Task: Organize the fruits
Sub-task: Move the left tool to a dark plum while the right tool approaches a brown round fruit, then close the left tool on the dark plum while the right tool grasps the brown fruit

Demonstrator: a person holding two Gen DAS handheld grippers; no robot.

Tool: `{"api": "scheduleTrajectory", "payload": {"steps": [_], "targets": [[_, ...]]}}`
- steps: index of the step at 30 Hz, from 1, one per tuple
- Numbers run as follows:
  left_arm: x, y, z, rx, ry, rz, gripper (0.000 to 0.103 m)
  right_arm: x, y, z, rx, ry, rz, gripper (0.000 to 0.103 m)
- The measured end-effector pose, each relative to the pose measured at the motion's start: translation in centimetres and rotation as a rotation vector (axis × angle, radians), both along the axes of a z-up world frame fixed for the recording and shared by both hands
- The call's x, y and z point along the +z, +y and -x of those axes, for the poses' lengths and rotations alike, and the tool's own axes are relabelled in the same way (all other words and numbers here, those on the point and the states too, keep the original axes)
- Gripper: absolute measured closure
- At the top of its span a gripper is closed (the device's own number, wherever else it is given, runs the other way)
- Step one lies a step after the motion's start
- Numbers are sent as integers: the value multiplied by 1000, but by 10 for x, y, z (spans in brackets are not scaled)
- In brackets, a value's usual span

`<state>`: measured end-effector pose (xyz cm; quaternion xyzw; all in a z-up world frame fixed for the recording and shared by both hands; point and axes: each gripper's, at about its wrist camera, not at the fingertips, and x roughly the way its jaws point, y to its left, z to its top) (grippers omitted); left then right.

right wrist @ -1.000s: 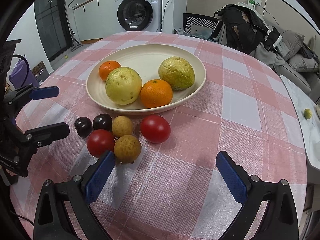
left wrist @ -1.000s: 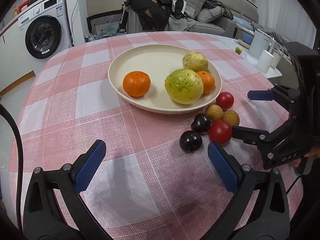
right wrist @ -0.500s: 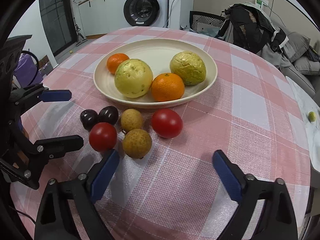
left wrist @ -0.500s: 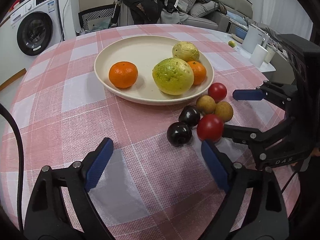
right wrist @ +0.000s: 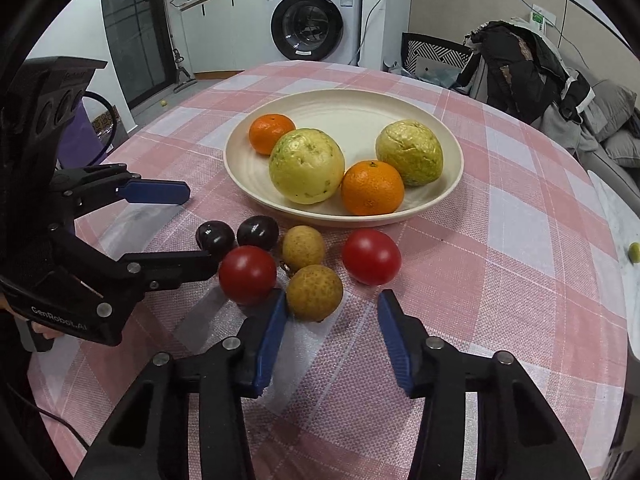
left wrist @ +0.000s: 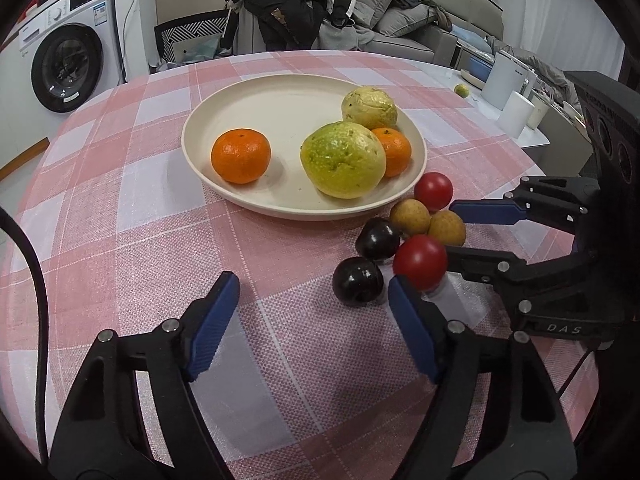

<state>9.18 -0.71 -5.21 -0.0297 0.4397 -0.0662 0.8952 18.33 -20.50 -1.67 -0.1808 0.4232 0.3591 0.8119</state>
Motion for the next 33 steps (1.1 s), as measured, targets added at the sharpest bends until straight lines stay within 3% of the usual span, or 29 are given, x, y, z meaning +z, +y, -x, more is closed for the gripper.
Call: {"api": "scheduleTrajectory", "payload": {"steps": [13, 21, 33], "targets": [[2, -6, 2, -53, -12, 21, 60, 2, 1, 3, 15, 1, -18, 68], [1, -7, 3, -93, -10, 83, 80, 3, 1, 5, 26, 9, -35, 74], [3, -4, 5, -78, -23, 90, 81, 4, 0, 4, 32, 17, -45, 75]]}}
